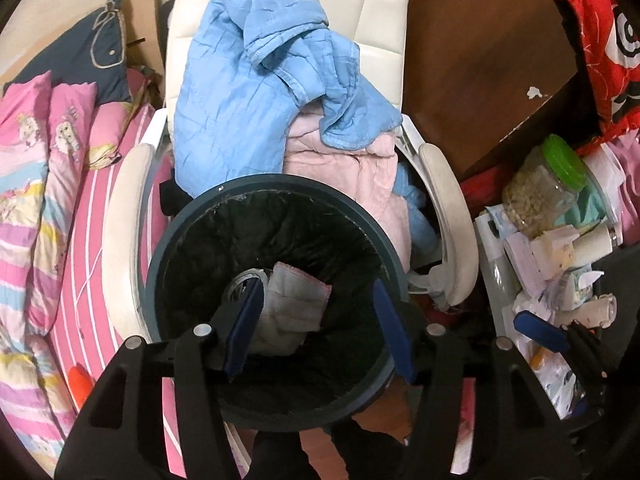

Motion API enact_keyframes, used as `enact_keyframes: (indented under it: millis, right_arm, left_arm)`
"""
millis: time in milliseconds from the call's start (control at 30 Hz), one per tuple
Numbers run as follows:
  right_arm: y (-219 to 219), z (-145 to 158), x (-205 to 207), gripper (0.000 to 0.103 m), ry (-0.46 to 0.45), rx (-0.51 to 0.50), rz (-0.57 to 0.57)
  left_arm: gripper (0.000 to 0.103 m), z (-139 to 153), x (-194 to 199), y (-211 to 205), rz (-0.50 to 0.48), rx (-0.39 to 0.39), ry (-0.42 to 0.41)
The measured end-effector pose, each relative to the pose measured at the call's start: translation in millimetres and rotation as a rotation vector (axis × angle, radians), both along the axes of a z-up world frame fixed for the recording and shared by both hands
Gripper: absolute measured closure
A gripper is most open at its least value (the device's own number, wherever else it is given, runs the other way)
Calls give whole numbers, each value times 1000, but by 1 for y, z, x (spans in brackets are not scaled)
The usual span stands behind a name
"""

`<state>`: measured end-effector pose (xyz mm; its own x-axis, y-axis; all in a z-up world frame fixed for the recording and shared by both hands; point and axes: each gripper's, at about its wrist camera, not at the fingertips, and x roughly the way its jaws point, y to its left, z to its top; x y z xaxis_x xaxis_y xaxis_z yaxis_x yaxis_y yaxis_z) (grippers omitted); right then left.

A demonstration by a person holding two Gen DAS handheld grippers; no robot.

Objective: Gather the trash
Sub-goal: 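Open both tools to drop the tape roll and gauze into the bin, then move both tools back over the bed toward the paper sheet and tissue pack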

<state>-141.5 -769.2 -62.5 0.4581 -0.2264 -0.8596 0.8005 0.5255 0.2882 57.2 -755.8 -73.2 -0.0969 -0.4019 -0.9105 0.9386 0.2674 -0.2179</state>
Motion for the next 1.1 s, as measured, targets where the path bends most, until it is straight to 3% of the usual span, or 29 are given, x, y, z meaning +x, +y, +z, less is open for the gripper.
enact_keyframes:
  millis: [433,833,1100]
  right_arm:
    - [16,9,-26,16,-55,-13,171]
    - [66,2,-14,16,-85,3,417]
    - [111,7,18,16,-102,6,552]
  left_arm:
    - [33,18,-30,62,200,-10,-40]
    - [28,8,-48,160,451,33,-63]
    - [26,13,-33,223,590,46,-84]
